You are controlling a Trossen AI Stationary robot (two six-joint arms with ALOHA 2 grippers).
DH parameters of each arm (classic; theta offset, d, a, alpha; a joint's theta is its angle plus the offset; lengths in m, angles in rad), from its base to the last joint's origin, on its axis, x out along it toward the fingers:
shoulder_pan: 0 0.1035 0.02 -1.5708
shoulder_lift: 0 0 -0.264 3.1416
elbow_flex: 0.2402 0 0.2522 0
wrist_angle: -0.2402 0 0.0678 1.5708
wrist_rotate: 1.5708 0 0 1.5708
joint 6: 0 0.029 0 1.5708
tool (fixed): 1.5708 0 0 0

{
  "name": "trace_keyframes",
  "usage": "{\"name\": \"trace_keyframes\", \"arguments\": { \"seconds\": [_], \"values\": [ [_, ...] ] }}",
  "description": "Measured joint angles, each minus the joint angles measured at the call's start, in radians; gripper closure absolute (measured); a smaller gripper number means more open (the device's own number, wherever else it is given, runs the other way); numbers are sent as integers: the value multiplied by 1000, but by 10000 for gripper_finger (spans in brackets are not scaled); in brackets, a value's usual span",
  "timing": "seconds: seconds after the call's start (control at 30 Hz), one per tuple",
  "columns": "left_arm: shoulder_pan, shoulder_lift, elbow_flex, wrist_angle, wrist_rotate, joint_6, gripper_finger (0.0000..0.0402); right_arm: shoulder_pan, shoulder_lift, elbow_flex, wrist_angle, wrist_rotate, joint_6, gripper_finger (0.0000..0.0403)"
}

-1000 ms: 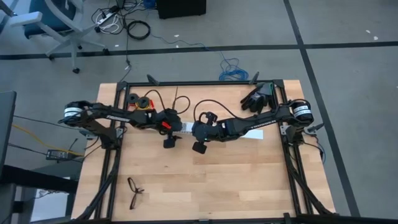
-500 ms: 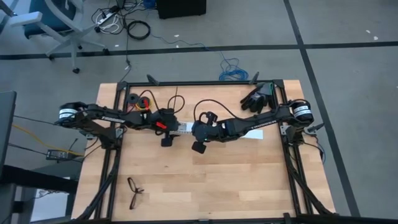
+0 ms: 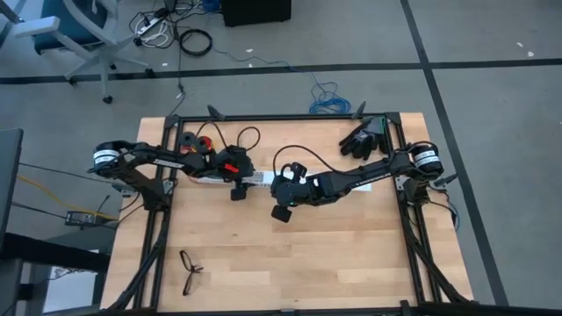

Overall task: Ziptie cables
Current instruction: Close the white cable duct

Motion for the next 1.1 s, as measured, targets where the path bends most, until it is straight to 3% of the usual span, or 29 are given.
{"name": "trace_keyframes", "arguments": {
  "seconds": [0.27,0.5,0.63,0.83,1.0,1.1],
  "values": [
    [9,57,0,39,7,-1,140,-4,0,-10,3,0,14,403],
    [9,57,-1,41,22,-3,171,-61,2,-117,25,-2,167,403],
    [9,57,-2,43,27,-17,171,-121,13,-162,124,-44,177,403],
    [9,58,-4,57,30,-23,171,-219,134,-135,324,-331,146,403],
    [9,58,-4,61,30,-25,171,-230,203,-115,533,-344,43,403],
    [8,59,-3,66,21,-27,169,-210,190,-118,604,-286,-28,403]
  ]
}}
